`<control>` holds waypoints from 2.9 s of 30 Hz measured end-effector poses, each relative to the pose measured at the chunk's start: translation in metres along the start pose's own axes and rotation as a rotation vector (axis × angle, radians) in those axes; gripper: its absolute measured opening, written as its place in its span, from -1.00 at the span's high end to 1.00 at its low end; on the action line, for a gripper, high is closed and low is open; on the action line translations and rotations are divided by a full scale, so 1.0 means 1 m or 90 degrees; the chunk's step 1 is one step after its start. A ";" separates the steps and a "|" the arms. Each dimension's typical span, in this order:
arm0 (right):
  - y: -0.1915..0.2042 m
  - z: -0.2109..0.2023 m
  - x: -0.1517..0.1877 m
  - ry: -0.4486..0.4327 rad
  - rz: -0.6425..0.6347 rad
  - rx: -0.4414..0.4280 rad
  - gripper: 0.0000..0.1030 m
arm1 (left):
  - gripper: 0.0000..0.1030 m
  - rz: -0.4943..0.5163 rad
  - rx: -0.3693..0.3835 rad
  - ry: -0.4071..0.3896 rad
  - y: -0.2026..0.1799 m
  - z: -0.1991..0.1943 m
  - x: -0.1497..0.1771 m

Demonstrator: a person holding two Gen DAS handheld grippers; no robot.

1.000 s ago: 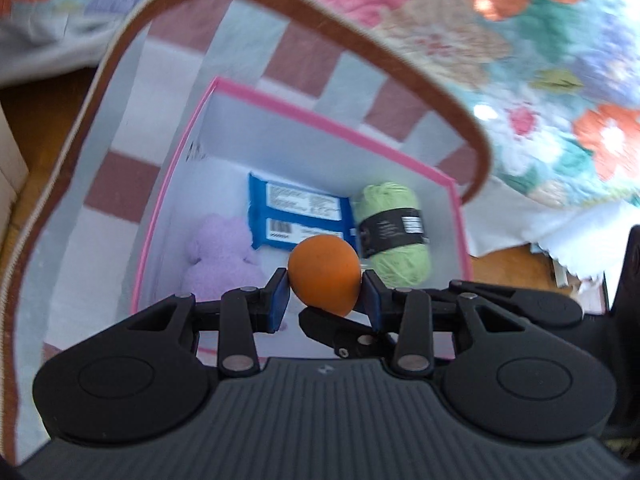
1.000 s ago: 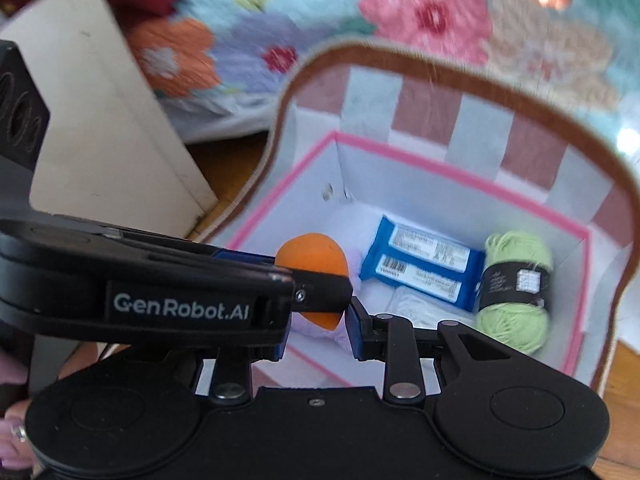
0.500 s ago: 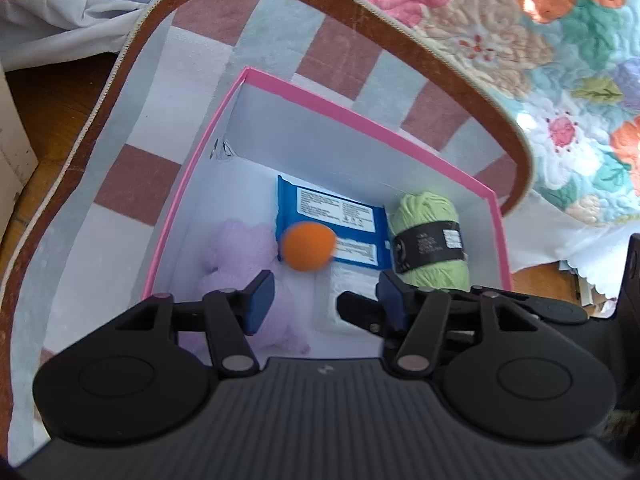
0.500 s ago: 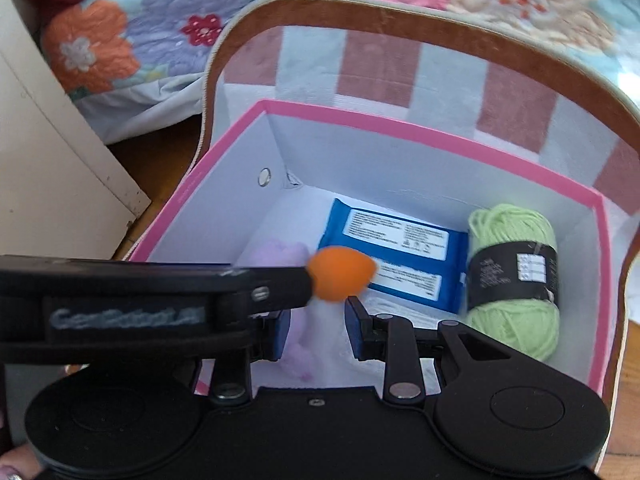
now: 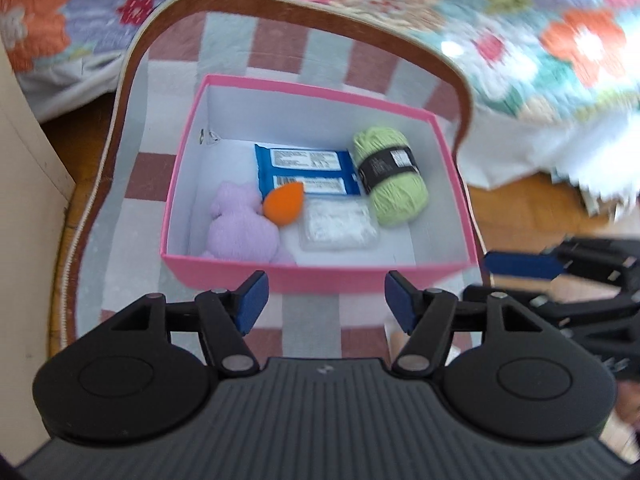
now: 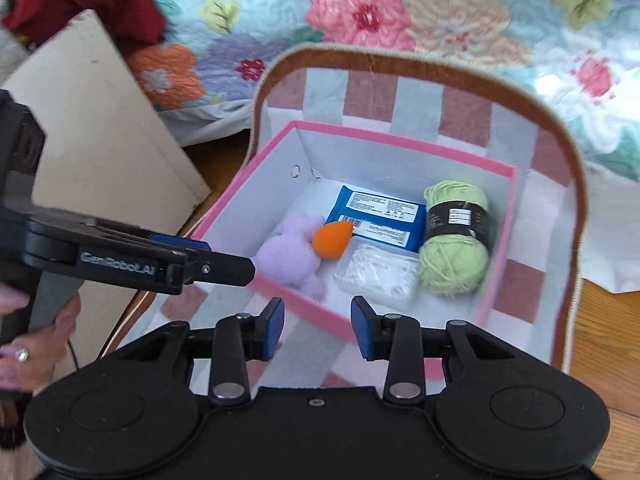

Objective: Organize objects
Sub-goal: 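Move the left gripper down to the white wrapped soap bar, then close the left gripper on the soap bar and lift it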

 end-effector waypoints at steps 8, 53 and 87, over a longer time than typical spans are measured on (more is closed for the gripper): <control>0.015 -0.067 0.030 -0.017 -0.115 0.000 0.05 | -0.33 0.054 0.019 0.011 -0.039 -0.037 0.029; -0.063 0.059 0.193 0.086 -0.311 -0.036 -0.68 | 0.07 -0.157 0.169 0.061 -0.079 0.120 0.168; -0.008 0.048 0.219 0.073 -0.119 0.026 0.03 | 0.37 -0.233 0.150 0.091 -0.031 0.096 0.193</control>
Point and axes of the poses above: each gripper's, at about its wrist camera, not at the fingertips, and z roughly the way its jaws point, y to its left, x to its underside, the point moved 7 cm from there along z, roughly the way its jaws point, and after that the axes turned 3 degrees about -y, right-handed, at the moved point
